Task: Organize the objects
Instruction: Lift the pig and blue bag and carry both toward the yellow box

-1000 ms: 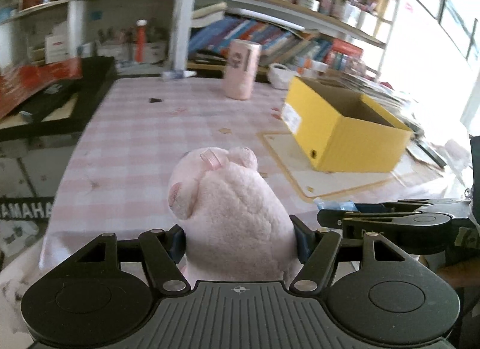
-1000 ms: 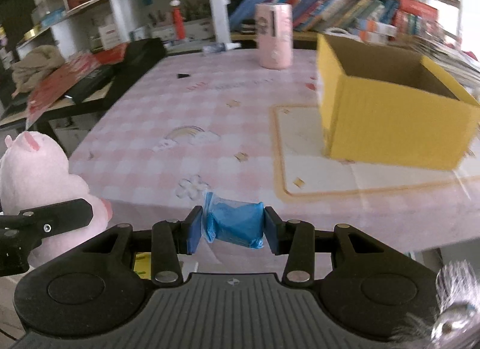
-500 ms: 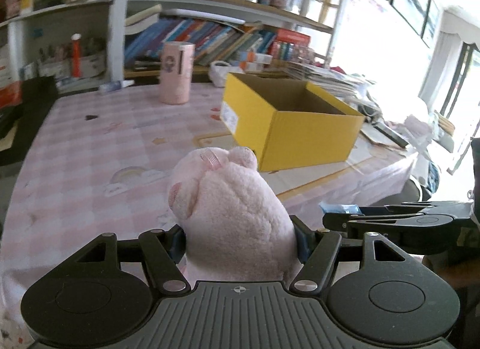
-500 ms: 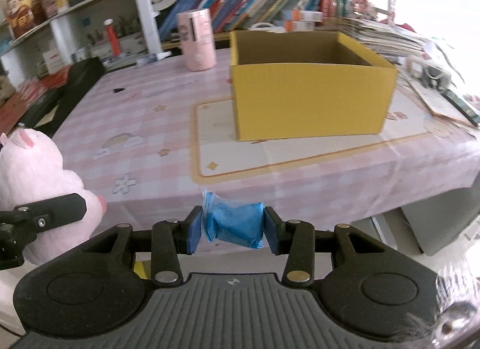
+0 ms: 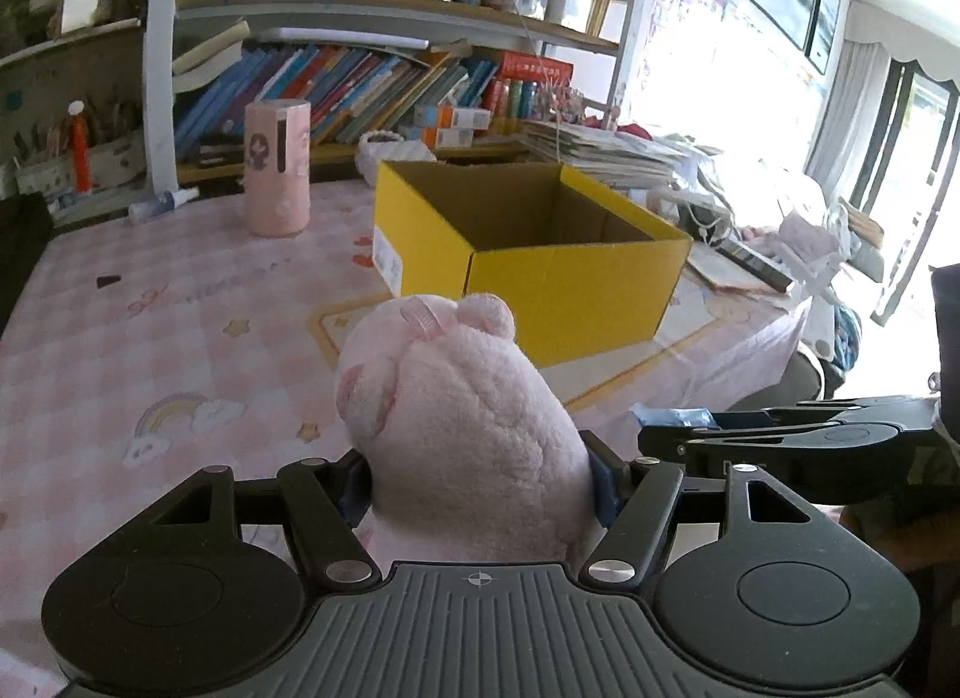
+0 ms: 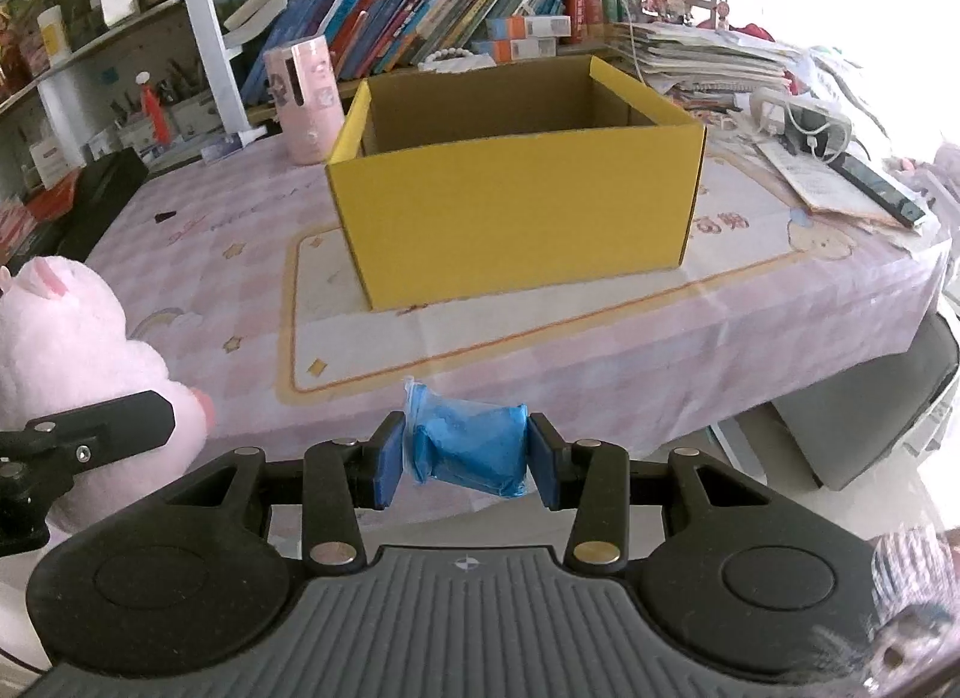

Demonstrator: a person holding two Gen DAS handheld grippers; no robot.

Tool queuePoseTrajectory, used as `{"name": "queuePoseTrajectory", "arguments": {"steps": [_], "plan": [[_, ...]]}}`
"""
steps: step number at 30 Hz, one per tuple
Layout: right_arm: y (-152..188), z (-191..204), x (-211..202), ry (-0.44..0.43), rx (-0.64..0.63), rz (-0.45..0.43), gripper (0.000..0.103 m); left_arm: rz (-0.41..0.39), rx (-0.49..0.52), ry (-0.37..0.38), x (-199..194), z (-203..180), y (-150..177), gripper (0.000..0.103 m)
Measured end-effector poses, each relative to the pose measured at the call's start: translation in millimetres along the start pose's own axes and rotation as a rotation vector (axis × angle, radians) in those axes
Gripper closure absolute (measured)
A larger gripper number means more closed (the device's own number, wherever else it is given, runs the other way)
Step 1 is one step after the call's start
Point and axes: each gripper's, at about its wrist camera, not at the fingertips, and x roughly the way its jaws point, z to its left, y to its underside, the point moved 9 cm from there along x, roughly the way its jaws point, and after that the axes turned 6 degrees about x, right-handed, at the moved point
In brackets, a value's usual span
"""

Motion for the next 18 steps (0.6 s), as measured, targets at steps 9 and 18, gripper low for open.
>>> {"name": "queuePoseTrajectory", "arguments": {"steps": [9,18], "plan": [[-40,-28,16,0.004,-0.022,-0.031,0.063,-0.047,0.000,0.012,32,-16,-37,0.035],[-89,-53,30,-0.017,-0.045,-0.096,0.063,-0.102,-0.003,-0.002,62,-28,-78,0.035]]}}
